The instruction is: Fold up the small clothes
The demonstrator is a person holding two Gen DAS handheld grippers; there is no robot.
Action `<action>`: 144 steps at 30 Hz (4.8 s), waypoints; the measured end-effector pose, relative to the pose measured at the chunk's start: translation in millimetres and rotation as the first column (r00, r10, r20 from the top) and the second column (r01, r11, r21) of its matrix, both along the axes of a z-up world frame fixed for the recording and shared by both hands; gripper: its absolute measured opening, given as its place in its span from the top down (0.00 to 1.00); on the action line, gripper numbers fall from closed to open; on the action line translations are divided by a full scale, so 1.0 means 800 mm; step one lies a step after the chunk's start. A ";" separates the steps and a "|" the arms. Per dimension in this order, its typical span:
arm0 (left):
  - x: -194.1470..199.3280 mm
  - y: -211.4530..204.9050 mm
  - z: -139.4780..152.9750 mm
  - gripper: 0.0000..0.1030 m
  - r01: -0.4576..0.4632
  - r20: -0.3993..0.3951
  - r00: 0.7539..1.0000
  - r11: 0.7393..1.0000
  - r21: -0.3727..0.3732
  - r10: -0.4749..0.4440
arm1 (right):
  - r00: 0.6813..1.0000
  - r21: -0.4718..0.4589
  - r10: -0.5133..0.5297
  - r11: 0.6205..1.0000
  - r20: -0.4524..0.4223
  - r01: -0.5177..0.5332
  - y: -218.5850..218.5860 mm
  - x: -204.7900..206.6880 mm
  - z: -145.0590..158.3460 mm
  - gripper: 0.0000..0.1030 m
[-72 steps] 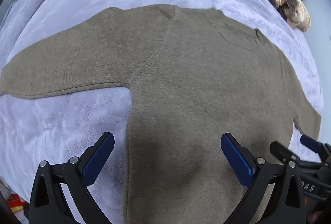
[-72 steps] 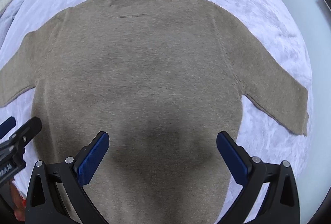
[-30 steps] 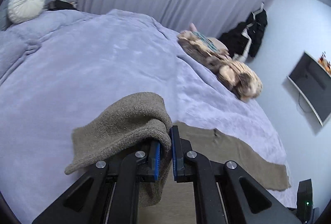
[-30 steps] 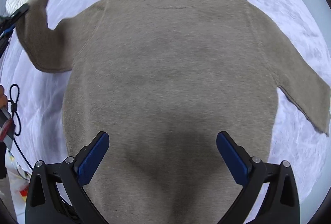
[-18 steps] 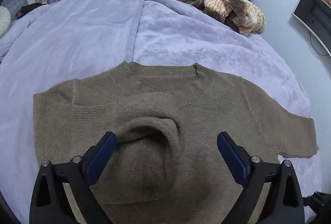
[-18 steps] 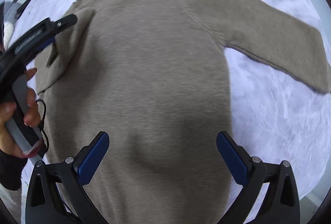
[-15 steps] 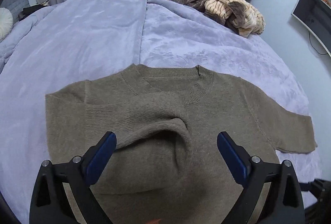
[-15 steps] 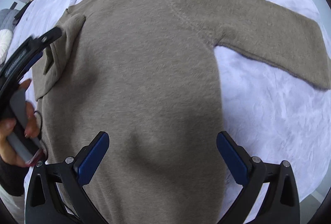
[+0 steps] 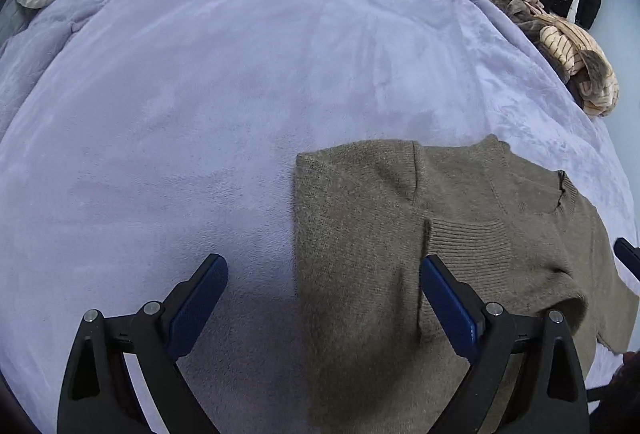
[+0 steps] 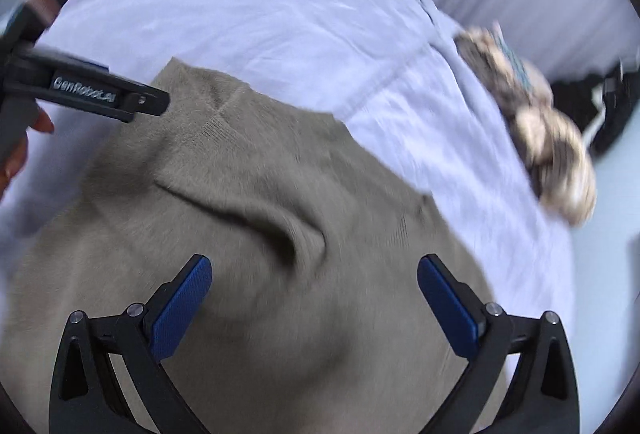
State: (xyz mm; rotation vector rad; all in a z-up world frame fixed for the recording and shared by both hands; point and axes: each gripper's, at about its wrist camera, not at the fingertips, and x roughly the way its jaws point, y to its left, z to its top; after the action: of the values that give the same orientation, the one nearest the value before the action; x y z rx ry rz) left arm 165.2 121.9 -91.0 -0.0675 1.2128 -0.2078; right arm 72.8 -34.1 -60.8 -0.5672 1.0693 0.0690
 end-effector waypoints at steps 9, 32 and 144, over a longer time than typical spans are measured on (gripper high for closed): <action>0.003 0.001 -0.014 0.34 -0.008 -0.024 1.000 1.000 0.001 0.008 | 0.929 0.504 -0.356 0.787 -0.102 0.357 -0.154 -0.008 0.015 0.91; 0.003 0.034 0.011 0.87 0.038 -0.015 0.999 0.999 -0.010 -0.038 | 0.480 0.670 -0.636 -0.079 -0.604 0.738 -0.308 -0.128 -0.086 0.77; -0.187 -0.273 0.065 0.01 0.266 0.000 0.964 0.964 0.025 -0.266 | 0.484 0.908 -0.799 -0.177 -0.358 0.379 -0.560 -0.260 0.054 0.92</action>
State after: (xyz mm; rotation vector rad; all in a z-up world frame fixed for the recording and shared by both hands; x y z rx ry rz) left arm 15.3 -96.6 -38.8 0.1183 1.2187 -0.4279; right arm -135.4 -482.4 -17.7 1.2215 0.5947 -0.2529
